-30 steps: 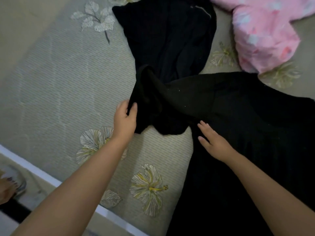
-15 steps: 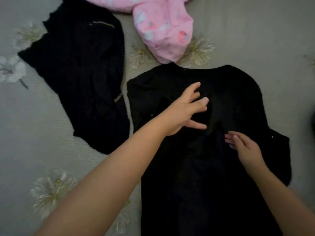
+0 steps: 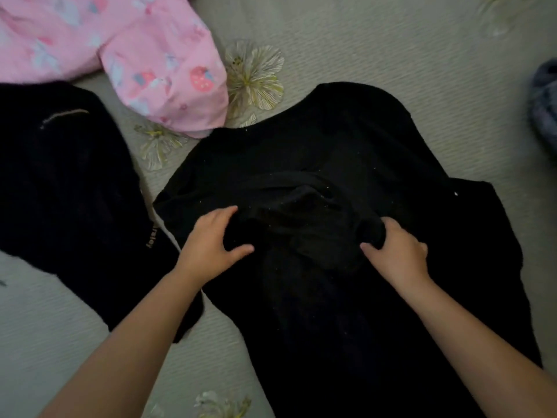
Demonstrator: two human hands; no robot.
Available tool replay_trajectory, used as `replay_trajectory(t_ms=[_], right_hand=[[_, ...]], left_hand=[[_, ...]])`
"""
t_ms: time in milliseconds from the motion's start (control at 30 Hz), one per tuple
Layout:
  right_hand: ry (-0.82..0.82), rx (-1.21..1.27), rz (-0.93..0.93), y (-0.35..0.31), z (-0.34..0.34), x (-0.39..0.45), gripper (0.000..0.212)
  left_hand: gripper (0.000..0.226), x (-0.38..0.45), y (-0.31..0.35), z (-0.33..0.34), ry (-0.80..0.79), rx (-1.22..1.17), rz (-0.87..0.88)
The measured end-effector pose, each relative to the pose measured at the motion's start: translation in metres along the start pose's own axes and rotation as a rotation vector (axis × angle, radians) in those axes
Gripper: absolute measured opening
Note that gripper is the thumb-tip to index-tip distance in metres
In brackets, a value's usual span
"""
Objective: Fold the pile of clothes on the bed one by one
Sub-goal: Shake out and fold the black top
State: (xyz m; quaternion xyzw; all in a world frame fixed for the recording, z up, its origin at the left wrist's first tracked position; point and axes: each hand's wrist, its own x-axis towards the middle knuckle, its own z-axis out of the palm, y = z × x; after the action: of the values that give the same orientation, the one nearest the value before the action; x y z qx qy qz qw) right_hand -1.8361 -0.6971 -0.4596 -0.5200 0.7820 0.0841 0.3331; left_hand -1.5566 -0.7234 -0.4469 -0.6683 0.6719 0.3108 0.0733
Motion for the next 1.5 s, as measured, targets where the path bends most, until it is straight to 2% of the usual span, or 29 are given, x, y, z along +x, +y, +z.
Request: replay_trajectory(t_ms=[67, 100, 167, 233, 300, 333, 367, 400, 467, 500, 567, 633, 733, 800, 900, 1000, 1100, 1200, 1233, 1300, 1367, 1433, 1500], right_hand=[[0.051, 0.041, -0.078, 0.002, -0.016, 0.008, 0.035], [0.1, 0.049, -0.117, 0.003, -0.029, 0.013, 0.035], [0.221, 0.021, -0.168, 0.001, -0.057, 0.03, 0.039], [0.29, -0.104, -0.191, -0.003, -0.077, 0.053, 0.045], [0.3, -0.23, -0.196, -0.009, -0.085, 0.073, 0.05], [0.295, -0.258, -0.207, -0.012, -0.084, 0.079, 0.05], [0.289, -0.269, -0.226, -0.015, -0.081, 0.082, 0.048], [0.286, -0.276, -0.253, -0.015, -0.076, 0.082, 0.048], [0.266, -0.302, -0.29, -0.009, -0.066, 0.08, 0.052], [0.245, -0.305, -0.286, -0.004, -0.063, 0.079, 0.054], [0.215, -0.259, -0.255, 0.005, -0.06, 0.081, 0.057], [0.214, -0.164, -0.239, 0.009, -0.062, 0.08, 0.054], [0.278, -0.112, -0.281, 0.008, -0.069, 0.075, 0.033], [0.307, -0.14, -0.374, 0.004, -0.072, 0.072, 0.018], [0.353, -0.156, -0.478, -0.003, -0.075, 0.075, 0.012], [0.393, -0.183, -0.413, -0.019, -0.08, 0.092, 0.02], [0.431, -0.322, -0.318, -0.037, -0.075, 0.109, 0.026], [0.427, -0.353, -0.295, -0.047, -0.061, 0.108, 0.041], [0.438, -0.329, -0.321, -0.048, -0.055, 0.103, 0.044], [0.488, -0.33, -0.476, -0.046, -0.036, 0.086, 0.047], [0.453, -0.394, -0.642, -0.036, -0.016, 0.066, 0.049], [0.317, -0.488, -0.672, -0.017, -0.006, 0.057, 0.053], [0.215, -0.476, -0.666, 0.0, -0.008, 0.06, 0.052]], left_hand=[[0.056, -0.001, -0.004, 0.009, -0.192, 0.248, 0.114], [0.046, -0.005, -0.004, 0.014, -0.241, 0.332, 0.147], [0.04, -0.016, -0.001, 0.021, -0.327, 0.434, 0.168], [0.044, -0.025, -0.002, 0.026, -0.444, 0.47, 0.174], [0.045, -0.026, -0.004, 0.023, -0.504, 0.368, 0.135], [0.043, -0.025, -0.006, 0.019, -0.464, 0.268, 0.113], [0.041, -0.021, -0.008, 0.013, -0.337, 0.154, 0.106], [0.04, -0.014, -0.011, 0.006, -0.143, 0.08, 0.113], [0.043, 0.003, -0.017, -0.004, 0.182, 0.103, 0.061], [0.046, 0.013, -0.021, -0.008, 0.24, 0.142, -0.002], [0.047, 0.031, -0.027, -0.015, 0.138, 0.247, -0.144], [0.034, 0.041, -0.034, -0.019, 0.032, 0.371, -0.146], [0.016, 0.038, -0.048, -0.031, 0.102, 0.364, -0.048], [0.014, 0.031, -0.061, -0.038, 0.159, 0.312, -0.071], [0.016, 0.026, -0.079, -0.04, 0.157, 0.374, -0.087], [0.02, 0.031, -0.086, -0.035, 0.209, 0.433, -0.123], [0.021, 0.036, -0.081, -0.024, 0.257, 0.413, -0.29], [0.045, 0.029, -0.062, -0.005, 0.35, 0.262, -0.408], [0.05, 0.024, -0.052, 0.002, 0.411, 0.195, -0.395], [0.052, 0.009, -0.03, 0.021, 0.475, 0.123, -0.208], [0.055, -0.014, -0.019, 0.049, 0.352, 0.167, -0.071], [0.063, -0.034, -0.021, 0.068, 0.154, 0.121, -0.192], [0.061, -0.043, -0.034, 0.082, 0.073, 0.051, -0.347]])
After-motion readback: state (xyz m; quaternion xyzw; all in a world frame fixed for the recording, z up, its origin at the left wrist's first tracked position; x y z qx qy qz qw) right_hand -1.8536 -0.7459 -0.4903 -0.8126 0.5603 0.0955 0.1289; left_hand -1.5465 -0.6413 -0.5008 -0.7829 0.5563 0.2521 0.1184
